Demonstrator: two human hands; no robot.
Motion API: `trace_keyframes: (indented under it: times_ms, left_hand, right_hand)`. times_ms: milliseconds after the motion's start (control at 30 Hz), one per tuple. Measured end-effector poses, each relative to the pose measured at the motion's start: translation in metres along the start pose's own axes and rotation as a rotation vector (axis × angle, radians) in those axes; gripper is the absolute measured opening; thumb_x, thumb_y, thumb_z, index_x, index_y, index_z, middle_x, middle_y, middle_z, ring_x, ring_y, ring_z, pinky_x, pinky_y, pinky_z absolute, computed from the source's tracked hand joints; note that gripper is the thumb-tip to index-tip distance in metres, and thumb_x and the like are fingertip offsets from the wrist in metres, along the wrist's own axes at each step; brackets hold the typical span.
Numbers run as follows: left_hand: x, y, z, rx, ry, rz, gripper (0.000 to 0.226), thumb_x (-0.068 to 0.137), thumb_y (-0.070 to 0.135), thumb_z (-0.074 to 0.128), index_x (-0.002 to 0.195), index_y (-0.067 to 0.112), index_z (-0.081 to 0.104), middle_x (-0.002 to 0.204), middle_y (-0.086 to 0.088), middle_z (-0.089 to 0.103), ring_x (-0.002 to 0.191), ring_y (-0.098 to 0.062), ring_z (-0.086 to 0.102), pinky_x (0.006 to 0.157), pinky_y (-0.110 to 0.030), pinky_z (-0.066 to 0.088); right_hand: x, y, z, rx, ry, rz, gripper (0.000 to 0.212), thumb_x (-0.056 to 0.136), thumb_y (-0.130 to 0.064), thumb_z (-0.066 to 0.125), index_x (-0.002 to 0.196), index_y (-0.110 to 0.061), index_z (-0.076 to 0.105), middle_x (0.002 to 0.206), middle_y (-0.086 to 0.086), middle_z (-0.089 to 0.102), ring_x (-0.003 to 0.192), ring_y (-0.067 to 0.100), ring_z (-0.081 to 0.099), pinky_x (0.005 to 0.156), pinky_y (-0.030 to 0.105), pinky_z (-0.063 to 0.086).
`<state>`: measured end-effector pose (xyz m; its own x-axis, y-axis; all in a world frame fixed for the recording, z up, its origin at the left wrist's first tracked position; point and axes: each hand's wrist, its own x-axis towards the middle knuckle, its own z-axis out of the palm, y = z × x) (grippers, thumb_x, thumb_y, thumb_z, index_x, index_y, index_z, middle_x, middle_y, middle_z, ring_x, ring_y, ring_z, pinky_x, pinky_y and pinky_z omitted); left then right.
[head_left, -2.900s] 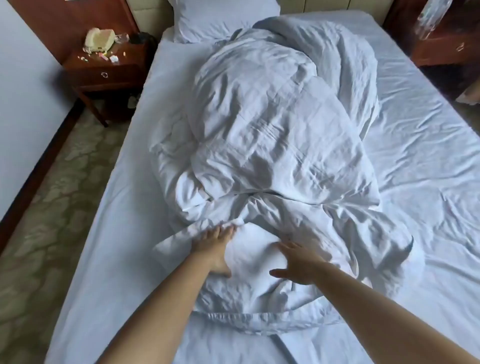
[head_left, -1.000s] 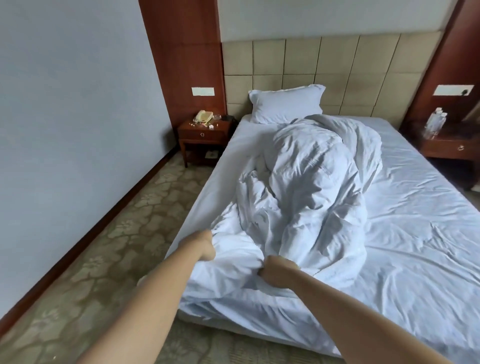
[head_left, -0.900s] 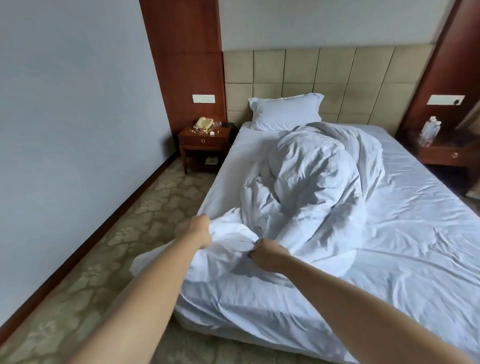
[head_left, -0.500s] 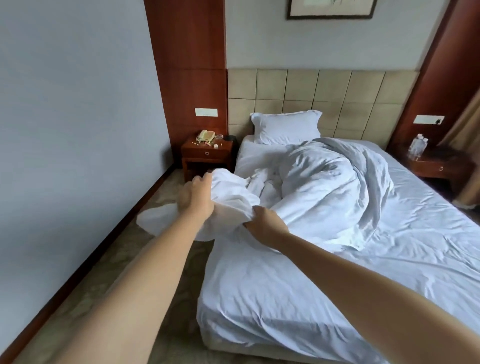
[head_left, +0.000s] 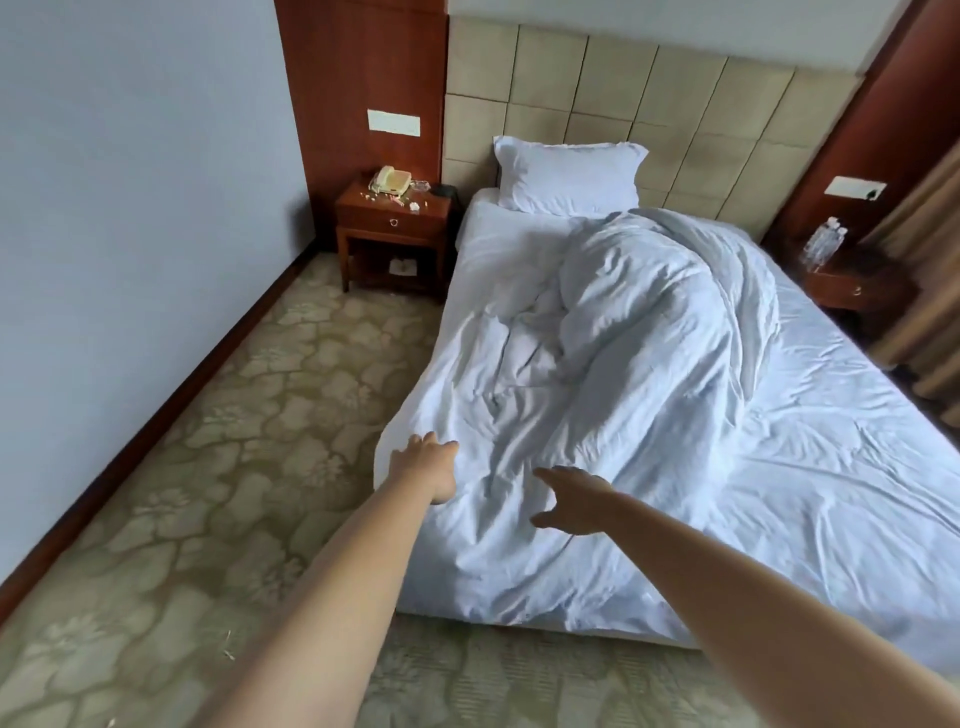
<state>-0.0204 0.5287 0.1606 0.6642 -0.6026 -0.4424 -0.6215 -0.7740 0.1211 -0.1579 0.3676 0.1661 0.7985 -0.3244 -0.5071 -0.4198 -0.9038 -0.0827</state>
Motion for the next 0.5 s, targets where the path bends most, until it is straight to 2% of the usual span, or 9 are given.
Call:
trace_keyframes:
  times_ms: [100,267,367,500]
  left_hand:
    - [0.010,0.016,-0.005,0.009,0.025,0.044,0.056,0.089,0.012,0.042,0.143,0.021,0.032,0.143,-0.008,0.031,0.134,-0.028,0.027,0.103,-0.042,0.036]
    - [0.024,0.055,-0.015,0.032,0.020,0.100,0.057,0.090,0.014,0.043,0.145,0.021,0.030,0.146,-0.006,0.030,0.135,-0.027,0.027,0.103,-0.041,0.036]
    - [0.034,0.089,-0.019,0.055,0.022,0.135,0.054,0.091,0.015,0.044,0.143,0.021,0.033,0.146,-0.006,0.031,0.135,-0.026,0.028,0.104,-0.041,0.037]
    - [0.049,0.151,-0.022,0.079,0.004,0.198,0.059,0.091,0.018,0.042,0.148,0.024,0.027,0.148,-0.006,0.030,0.139,-0.026,0.026,0.107,-0.042,0.035]
  right_hand:
    - [0.003,0.012,-0.004,0.030,0.060,-0.009,0.082,0.089,-0.052,0.056,0.153,-0.023,0.013,0.158,0.002,0.021,0.145,0.020,0.020,0.114,0.037,0.023]
    - [0.005,0.044,-0.012,0.076,0.110,0.009,0.081,0.090,-0.051,0.055,0.153,-0.023,0.012,0.158,0.003,0.020,0.146,0.021,0.016,0.115,0.037,0.021]
    - [0.000,0.077,-0.016,0.093,0.121,0.034,0.079,0.091,-0.049,0.055,0.153,-0.022,0.014,0.157,0.004,0.021,0.146,0.021,0.016,0.115,0.039,0.022]
    - [-0.003,0.139,-0.021,0.122,0.145,0.074,0.077,0.090,-0.048,0.055,0.152,-0.023,0.015,0.156,0.004,0.024,0.144,0.021,0.019,0.113,0.040,0.025]
